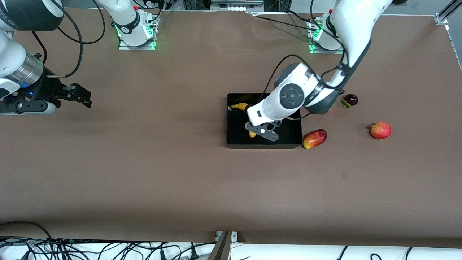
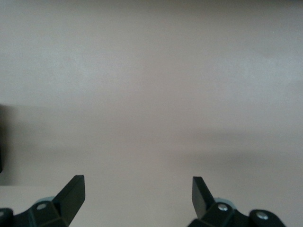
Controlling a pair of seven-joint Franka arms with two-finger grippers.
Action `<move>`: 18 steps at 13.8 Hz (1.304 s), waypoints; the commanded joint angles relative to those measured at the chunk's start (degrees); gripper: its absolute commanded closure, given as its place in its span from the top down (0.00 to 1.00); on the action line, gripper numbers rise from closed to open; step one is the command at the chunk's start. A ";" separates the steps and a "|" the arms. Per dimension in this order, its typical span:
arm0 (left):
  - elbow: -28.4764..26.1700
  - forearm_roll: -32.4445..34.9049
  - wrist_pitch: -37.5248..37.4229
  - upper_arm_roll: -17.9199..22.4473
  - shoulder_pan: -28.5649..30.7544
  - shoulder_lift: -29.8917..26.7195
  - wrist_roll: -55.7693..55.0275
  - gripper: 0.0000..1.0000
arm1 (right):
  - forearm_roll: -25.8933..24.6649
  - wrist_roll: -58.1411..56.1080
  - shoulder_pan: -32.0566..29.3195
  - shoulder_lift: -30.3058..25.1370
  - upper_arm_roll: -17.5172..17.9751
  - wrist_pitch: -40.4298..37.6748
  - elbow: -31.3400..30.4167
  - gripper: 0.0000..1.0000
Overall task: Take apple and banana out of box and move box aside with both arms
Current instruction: 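Reach the left gripper into the tray and grasp the banana, then lift the banana out and lower it beside the mango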
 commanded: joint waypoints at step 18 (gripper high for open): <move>-6.08 11.74 9.83 -0.70 0.26 1.90 -1.28 0.00 | 0.91 0.47 0.28 0.25 -0.42 0.17 0.50 1.00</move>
